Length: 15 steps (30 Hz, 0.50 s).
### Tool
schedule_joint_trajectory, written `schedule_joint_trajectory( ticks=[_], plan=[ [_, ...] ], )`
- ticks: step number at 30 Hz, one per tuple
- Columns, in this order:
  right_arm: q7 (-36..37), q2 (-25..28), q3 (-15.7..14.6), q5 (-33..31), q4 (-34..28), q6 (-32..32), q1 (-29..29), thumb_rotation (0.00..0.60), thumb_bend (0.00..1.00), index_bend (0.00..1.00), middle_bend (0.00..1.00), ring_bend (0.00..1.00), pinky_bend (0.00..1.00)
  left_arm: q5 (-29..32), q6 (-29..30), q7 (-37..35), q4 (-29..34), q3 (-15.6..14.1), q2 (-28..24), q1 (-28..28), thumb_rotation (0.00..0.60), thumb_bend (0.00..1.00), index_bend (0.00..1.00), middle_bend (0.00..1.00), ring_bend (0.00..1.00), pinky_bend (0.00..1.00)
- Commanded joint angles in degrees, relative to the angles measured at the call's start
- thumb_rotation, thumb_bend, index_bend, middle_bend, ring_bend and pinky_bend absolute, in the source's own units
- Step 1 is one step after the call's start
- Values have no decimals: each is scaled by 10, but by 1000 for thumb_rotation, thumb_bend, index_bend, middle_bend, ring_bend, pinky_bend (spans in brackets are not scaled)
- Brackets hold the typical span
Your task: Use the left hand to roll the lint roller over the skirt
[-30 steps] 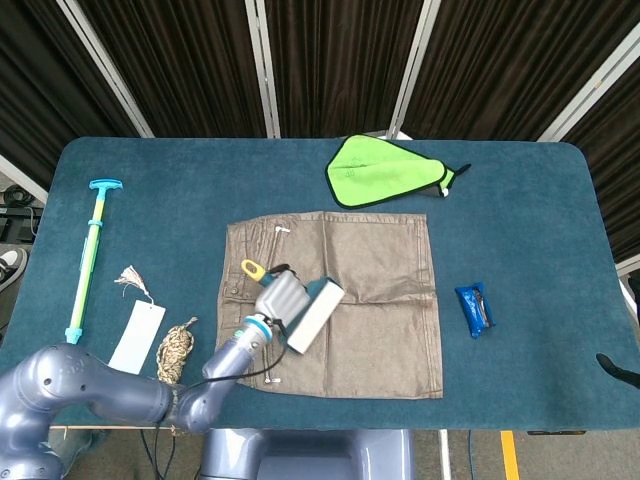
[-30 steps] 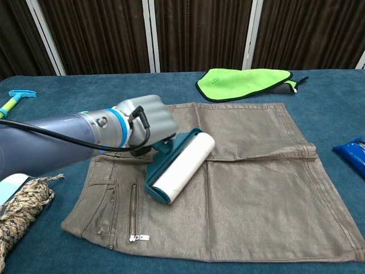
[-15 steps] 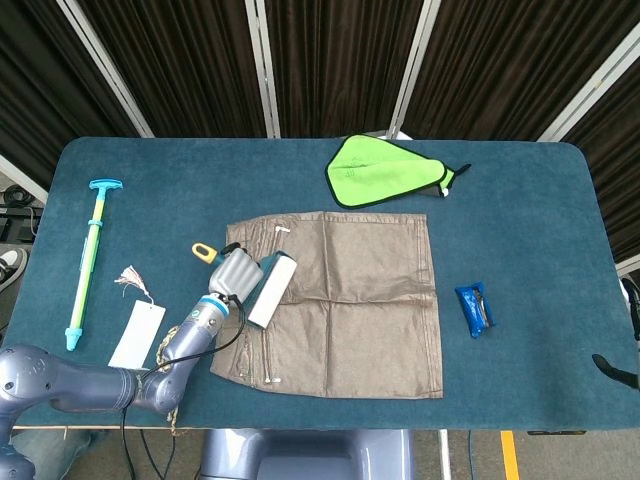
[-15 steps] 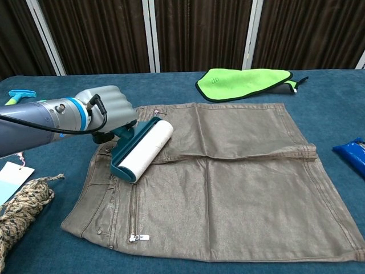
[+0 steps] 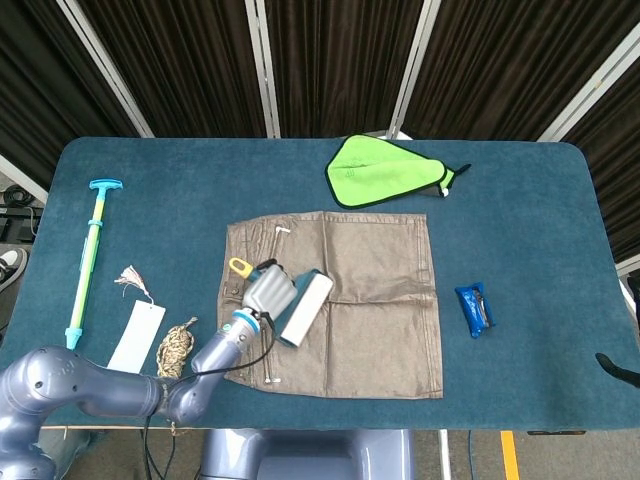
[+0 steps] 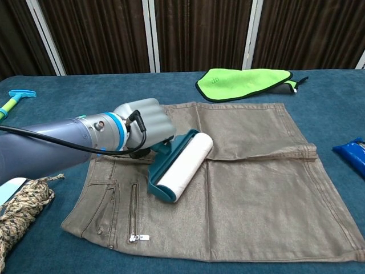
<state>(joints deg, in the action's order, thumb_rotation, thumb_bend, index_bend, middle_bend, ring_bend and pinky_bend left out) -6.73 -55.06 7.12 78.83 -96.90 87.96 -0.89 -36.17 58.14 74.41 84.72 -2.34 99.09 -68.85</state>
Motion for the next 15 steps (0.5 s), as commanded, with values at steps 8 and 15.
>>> schedule_joint_trajectory(
  ticks=[8, 15],
  plan=[
    [-3, -1, 1, -1, 0, 2, 1, 600, 0, 0, 0, 0, 0, 4, 2, 42, -1, 17, 53, -32, 600, 927, 728, 546, 424, 498],
    [-5, -2, 1, -1, 1, 2, 0, 600, 0, 0, 0, 0, 0, 14, 5, 58, -2, 21, 77, -43, 600, 929, 728, 545, 424, 498]
  ],
)
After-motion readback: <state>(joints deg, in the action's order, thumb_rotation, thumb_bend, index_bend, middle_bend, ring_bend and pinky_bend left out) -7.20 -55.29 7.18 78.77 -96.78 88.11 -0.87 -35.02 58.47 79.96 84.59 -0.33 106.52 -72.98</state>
